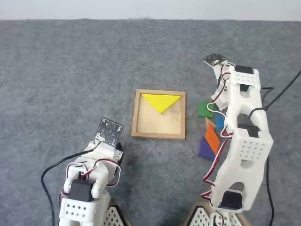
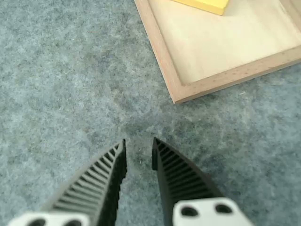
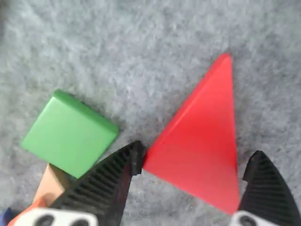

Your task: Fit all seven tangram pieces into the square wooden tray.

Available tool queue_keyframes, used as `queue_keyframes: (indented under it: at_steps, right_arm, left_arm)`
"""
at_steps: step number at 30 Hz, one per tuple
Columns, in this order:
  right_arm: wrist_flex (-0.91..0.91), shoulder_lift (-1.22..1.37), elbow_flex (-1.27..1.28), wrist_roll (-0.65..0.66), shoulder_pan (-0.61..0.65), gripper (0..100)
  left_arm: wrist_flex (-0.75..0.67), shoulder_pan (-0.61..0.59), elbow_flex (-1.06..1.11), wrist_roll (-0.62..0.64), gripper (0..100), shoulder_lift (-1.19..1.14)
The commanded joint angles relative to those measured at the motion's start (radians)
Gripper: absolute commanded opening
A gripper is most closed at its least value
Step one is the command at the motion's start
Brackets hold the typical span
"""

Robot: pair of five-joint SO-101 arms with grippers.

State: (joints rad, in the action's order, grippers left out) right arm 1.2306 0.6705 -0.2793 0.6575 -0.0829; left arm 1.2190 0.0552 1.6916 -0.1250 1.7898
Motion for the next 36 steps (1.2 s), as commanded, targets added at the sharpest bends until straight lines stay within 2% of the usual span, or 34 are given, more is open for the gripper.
queue_keyframes:
  at_steps: [1, 6, 11, 17, 21, 27, 36]
  right_arm:
    - [0.007, 0.001, -0.044, 0.0, -0.015, 35.8]
    - [0.007, -0.007, -0.046, -0.068, -0.01, 35.5]
    - [0.001, 0.002, -0.046, -0.077, -0.01, 28.4]
    - [0.008, -0.007, -0.046, -0.078, -0.015, 27.9]
    - [0.01, -0.007, -0.08, -0.146, -0.015, 27.8]
    - [0.159, -0.007, -0.239, -0.196, 0.025, 27.8]
    - [0.361, -0.005, -0.489, -0.199, 0.102, 28.1]
  left_arm:
    - [-0.003, 0.002, -0.007, 0.006, 9, -0.002]
    - [-0.003, 0.002, -0.007, 0.006, 9, -0.002]
    - [-0.003, 0.002, -0.007, 0.006, 9, -0.002]
    - [-0.003, 0.002, -0.007, 0.006, 9, -0.002]
    - [-0.003, 0.002, -0.007, 0.006, 9, -0.002]
    - [-0.003, 0.002, -0.007, 0.006, 9, -0.002]
    - [-0.003, 0.002, -0.007, 0.006, 9, -0.002]
